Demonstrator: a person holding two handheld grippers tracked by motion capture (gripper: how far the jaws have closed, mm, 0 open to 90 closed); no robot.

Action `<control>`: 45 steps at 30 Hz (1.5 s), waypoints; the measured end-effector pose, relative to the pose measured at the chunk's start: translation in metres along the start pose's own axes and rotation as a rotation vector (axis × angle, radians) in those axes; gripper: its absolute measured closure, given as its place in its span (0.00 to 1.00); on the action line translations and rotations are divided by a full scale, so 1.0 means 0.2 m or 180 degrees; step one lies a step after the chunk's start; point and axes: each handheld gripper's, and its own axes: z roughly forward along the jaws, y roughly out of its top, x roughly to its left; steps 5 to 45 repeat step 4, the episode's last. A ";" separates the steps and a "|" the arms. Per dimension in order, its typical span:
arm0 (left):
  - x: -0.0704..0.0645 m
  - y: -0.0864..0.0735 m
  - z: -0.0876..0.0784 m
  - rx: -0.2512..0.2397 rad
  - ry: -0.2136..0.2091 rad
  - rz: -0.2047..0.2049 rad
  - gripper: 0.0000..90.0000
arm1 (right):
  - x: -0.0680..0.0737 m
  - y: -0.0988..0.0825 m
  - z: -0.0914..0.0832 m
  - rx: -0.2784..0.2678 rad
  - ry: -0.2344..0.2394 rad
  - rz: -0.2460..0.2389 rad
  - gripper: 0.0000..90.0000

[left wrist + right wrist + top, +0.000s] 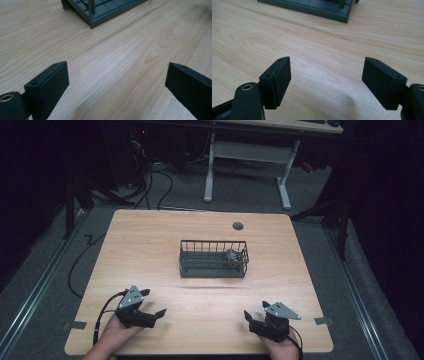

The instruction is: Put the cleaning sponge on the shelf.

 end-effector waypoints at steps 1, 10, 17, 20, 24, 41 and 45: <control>0.00 0.00 0.00 0.0005 0.0000 -0.0005 0.06 | -0.01 -0.01 0.00 0.0032 -0.0030 -0.0025 0.26; 0.00 0.00 0.00 -0.0014 0.0000 -0.0014 0.06 | -0.03 -0.03 0.01 0.0097 0.0004 0.0047 0.26; 0.00 0.00 0.00 -0.0014 0.0000 -0.0014 0.06 | -0.03 -0.03 0.01 0.0097 0.0004 0.0047 0.26; 0.00 0.00 0.00 -0.0014 0.0000 -0.0014 0.06 | -0.03 -0.03 0.01 0.0097 0.0004 0.0047 0.26; 0.00 0.00 0.00 -0.0014 0.0000 -0.0014 0.06 | -0.03 -0.03 0.01 0.0097 0.0004 0.0047 0.26; 0.00 0.00 0.00 -0.0014 0.0000 -0.0014 0.06 | -0.03 -0.03 0.01 0.0097 0.0004 0.0047 0.26; 0.00 0.00 0.00 -0.0014 0.0000 -0.0014 0.06 | -0.03 -0.03 0.01 0.0097 0.0004 0.0047 0.26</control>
